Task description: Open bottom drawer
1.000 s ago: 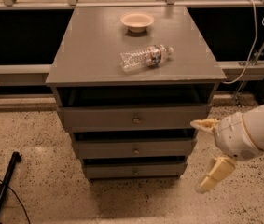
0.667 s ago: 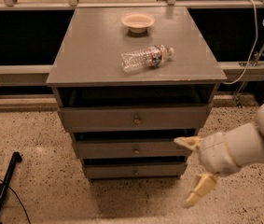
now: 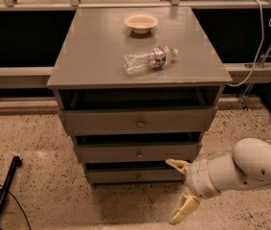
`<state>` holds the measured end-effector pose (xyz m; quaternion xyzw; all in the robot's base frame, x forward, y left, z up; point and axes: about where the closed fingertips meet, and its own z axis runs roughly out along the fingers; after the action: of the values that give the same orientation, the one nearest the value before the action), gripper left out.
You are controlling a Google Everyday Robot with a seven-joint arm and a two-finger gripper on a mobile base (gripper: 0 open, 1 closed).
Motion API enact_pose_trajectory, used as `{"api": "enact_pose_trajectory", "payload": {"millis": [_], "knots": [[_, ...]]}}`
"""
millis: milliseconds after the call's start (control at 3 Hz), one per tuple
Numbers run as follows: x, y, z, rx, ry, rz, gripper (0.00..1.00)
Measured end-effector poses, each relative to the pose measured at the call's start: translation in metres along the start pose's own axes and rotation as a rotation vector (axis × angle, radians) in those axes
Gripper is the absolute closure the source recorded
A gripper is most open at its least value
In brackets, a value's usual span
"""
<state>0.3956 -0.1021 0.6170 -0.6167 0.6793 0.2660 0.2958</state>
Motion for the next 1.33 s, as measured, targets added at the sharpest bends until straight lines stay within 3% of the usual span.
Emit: {"api": "enact_pose_trajectory", "payload": {"millis": [333, 667, 1000, 1333], "knots": [[0.024, -0.008, 0.016, -0.008, 0.018, 0.020, 0.00], [0.063, -0.046, 0.031, 0.095, -0.022, 0.001, 0.00], [0.127, -0.075, 0.065, 0.151, -0.097, -0.120, 0.00], [0.132, -0.065, 0.081, 0.129, -0.114, -0.119, 0.00]]}}
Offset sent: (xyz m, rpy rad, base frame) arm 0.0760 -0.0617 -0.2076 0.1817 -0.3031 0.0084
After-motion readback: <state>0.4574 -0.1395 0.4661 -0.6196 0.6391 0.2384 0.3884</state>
